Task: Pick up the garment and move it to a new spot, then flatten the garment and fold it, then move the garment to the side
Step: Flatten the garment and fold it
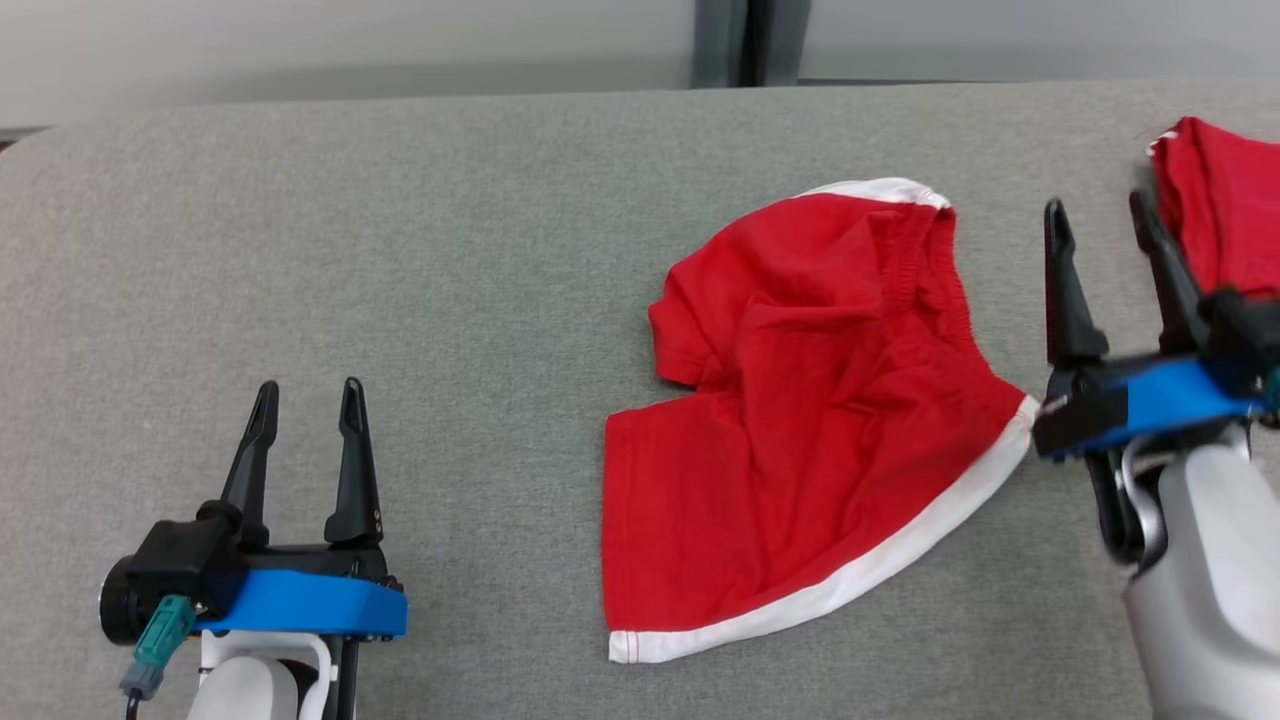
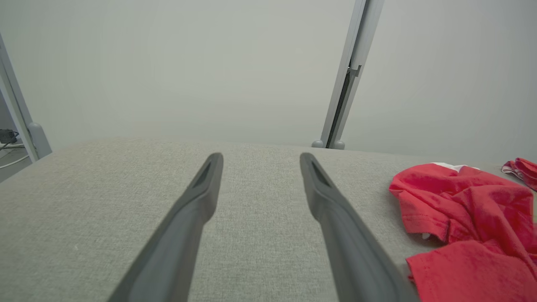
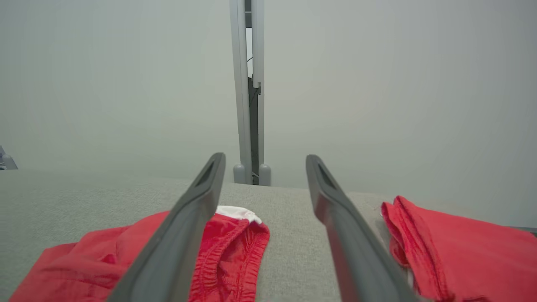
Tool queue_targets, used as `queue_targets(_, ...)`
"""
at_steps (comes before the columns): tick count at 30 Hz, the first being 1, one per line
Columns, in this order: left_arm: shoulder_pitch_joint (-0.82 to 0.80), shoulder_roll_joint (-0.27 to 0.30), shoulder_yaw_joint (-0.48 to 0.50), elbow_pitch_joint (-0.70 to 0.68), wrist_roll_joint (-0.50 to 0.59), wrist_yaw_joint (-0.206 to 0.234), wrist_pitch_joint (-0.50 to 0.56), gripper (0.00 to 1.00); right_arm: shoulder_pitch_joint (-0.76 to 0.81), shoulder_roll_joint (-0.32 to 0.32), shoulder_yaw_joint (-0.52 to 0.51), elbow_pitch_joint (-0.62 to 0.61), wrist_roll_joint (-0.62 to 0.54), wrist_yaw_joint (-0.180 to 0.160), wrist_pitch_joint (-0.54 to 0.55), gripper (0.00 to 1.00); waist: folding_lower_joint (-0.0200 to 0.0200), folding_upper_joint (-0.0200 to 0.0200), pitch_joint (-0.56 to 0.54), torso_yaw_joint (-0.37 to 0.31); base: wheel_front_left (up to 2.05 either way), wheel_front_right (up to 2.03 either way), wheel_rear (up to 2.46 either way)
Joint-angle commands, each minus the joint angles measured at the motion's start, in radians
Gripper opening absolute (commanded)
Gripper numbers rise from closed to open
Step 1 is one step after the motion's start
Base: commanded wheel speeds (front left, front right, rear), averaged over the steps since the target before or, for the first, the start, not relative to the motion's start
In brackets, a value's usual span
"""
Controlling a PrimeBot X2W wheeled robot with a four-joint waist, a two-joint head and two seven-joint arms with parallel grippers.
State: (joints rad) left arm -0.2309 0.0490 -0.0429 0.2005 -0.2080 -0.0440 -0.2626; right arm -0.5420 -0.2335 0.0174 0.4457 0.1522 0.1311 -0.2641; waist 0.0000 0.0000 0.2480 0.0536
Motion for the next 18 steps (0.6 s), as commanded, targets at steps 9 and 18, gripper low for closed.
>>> queue_targets(9,0.044,0.004,0.010,0.000,0.012,-0.009,-0.003,1.00,0.318,0.088,-0.040,-0.266,0.010,-0.001,0.000,1.00,0.0000,0.0000,-0.053,-0.029,0.00,0.00,0.00)
queue_targets(18,0.082,0.004,0.027,-0.006,0.026,-0.013,-0.003,1.00,0.483,0.141,-0.047,-0.369,-0.040,-0.001,0.000,1.00,0.0000,0.0000,-0.087,-0.034,0.00,0.00,0.00)
